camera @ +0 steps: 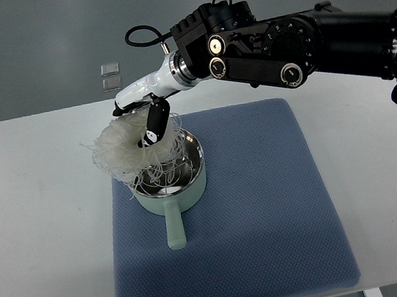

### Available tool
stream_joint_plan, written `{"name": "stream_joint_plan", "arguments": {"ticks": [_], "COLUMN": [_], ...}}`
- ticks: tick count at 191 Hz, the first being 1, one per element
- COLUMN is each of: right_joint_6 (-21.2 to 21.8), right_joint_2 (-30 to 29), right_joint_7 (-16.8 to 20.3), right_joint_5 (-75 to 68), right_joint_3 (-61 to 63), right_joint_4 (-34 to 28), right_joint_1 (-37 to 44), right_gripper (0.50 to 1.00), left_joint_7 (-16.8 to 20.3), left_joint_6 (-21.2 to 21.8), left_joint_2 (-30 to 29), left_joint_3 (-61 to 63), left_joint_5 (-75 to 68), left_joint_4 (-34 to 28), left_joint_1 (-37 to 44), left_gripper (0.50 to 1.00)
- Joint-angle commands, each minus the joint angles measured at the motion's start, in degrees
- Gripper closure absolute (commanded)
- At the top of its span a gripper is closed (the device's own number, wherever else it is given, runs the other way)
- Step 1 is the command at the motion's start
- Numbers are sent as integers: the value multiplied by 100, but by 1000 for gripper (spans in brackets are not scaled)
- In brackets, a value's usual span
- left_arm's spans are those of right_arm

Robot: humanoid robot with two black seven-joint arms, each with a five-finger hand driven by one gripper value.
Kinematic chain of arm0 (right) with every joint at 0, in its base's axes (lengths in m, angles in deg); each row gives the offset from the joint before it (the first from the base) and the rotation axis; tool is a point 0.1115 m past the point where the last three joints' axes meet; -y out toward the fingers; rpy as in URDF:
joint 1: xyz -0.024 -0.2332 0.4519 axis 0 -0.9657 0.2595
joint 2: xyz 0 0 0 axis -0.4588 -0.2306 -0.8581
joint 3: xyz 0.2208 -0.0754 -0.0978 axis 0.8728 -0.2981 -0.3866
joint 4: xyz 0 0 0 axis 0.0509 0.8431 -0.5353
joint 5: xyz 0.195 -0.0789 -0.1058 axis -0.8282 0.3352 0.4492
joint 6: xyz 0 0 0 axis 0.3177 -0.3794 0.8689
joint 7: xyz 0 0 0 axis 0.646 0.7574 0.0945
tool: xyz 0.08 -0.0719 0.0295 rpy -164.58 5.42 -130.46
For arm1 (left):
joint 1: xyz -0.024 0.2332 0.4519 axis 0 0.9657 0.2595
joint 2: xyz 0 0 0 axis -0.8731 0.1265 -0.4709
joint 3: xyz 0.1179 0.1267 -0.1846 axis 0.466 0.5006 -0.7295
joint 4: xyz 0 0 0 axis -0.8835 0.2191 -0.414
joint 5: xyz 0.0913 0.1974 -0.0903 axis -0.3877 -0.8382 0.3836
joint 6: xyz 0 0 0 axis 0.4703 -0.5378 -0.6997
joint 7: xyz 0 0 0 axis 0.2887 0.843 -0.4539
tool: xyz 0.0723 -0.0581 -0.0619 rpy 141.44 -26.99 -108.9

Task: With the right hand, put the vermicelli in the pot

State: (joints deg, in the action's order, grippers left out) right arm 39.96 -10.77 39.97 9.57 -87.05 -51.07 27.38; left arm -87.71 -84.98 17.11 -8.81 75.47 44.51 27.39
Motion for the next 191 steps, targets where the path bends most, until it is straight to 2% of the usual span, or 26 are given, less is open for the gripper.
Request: {"name": "stream_joint_plan", "arguments": {"ticks": [1, 65, 67, 68, 69, 70, 71, 72, 73, 74, 76, 78, 79, 87, 111, 151, 173, 191], "right_joint_6": [-40, -40, -40, -49, -49, -49, -49, -49, -49, -57, -58, -58, -66, -66, -49, -66, -31, -14], "right_joint_2": [-4, -4, -4, -4, -4, -4, -4, -4, -4, -4, -4, -4, -4, -4, -4, 22, 400, 813], "right_joint_7": [43, 43, 43, 35, 35, 35, 35, 35, 35, 26, 26, 26, 26, 26, 26, -1, -18, -18], "right_joint_5": [219, 351, 360, 360, 360, 360, 360, 360, 360, 360, 360, 360, 360, 360, 333, 237, 201, 17], "right_joint_3": [-4, -4, -4, -4, -4, -4, -4, -4, -4, -4, -4, -4, 5, 5, 22, 137, 884, 1674], "right_joint_4": [162, 232, 232, 232, 232, 232, 232, 232, 232, 232, 232, 232, 232, 232, 223, 162, 83, 83], "right_joint_1": [-297, -640, -640, -649, -649, -649, -649, -658, -658, -666, -666, -666, -675, -675, -658, -526, -403, -473], "right_gripper": [1000, 1000, 981, 925, 924, 883, 883, 851, 850, 826, 808, 807, 787, 732, 642, 634, 632, 609], "left_joint_7": [0, 0, 0, 0, 0, 0, 0, 0, 0, 0, 0, 0, 0, 0, 0, 0, 0, 0], "left_joint_6": [1, 1, 1, 10, 10, 1, 1, 10, 10, 1, 10, 10, 10, 10, 10, 10, 10, 10], "left_joint_2": [0, 0, 0, 0, 0, 0, 0, 0, 0, 0, 0, 0, 0, 0, 0, 0, 0, 0], "left_joint_3": [-9, -9, -9, -9, -9, -9, -9, -9, -9, -9, -9, -9, -9, -9, -9, -9, -9, 0], "left_joint_5": [-1, -1, -1, -1, -1, -1, -1, -1, -1, -1, -1, -1, -1, -1, -1, -1, -1, -1], "left_joint_4": [-9, -26, -26, -26, -26, -26, -26, -26, -26, -26, -26, -26, -26, -26, -26, -26, -26, -26], "left_joint_1": [-5, 4, -5, 4, 4, -5, -5, -5, -5, 4, -5, -5, -5, 4, 4, 4, -5, 4], "left_gripper": [500, 500, 500, 500, 500, 500, 500, 500, 500, 500, 500, 500, 500, 500, 500, 500, 500, 500]}}
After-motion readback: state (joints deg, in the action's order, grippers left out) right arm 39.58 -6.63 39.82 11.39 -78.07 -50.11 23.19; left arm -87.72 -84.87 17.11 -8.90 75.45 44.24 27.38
